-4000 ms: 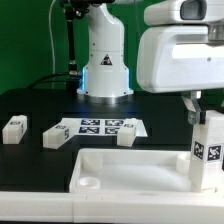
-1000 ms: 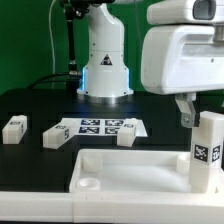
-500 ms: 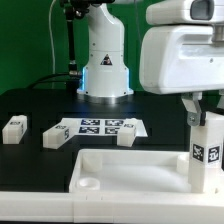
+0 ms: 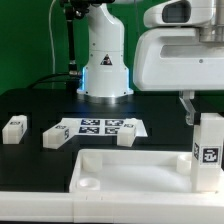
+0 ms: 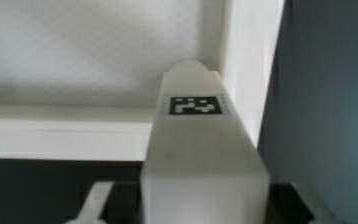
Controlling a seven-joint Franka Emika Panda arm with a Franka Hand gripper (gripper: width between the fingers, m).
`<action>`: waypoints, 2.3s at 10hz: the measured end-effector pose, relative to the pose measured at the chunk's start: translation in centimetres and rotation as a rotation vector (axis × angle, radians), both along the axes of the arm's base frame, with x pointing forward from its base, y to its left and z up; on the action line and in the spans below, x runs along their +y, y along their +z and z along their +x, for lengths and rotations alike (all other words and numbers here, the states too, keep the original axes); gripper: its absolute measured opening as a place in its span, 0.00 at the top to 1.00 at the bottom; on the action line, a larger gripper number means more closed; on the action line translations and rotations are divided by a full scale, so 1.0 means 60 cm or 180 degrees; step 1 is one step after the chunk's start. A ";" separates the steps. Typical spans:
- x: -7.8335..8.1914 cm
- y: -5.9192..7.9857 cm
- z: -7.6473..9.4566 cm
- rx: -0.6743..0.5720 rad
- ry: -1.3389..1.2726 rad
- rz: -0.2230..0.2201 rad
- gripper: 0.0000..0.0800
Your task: Assemble desk
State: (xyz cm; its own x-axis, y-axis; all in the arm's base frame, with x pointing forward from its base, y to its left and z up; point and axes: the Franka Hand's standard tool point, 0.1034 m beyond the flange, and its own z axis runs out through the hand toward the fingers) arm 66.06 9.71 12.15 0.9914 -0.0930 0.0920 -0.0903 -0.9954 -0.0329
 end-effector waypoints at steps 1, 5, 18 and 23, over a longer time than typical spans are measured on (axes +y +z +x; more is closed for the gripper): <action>0.000 -0.001 0.000 0.0002 -0.0432 0.0049 0.64; 0.001 -0.002 0.000 0.0052 -0.1790 0.0241 0.64; 0.009 0.001 0.000 -0.0037 0.1324 -0.0211 0.19; 0.005 0.001 0.001 -0.0042 0.2116 -0.0288 0.35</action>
Offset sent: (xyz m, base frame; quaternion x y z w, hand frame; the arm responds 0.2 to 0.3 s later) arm -0.0074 0.0055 -0.0119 0.0318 -0.0363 0.3086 0.9500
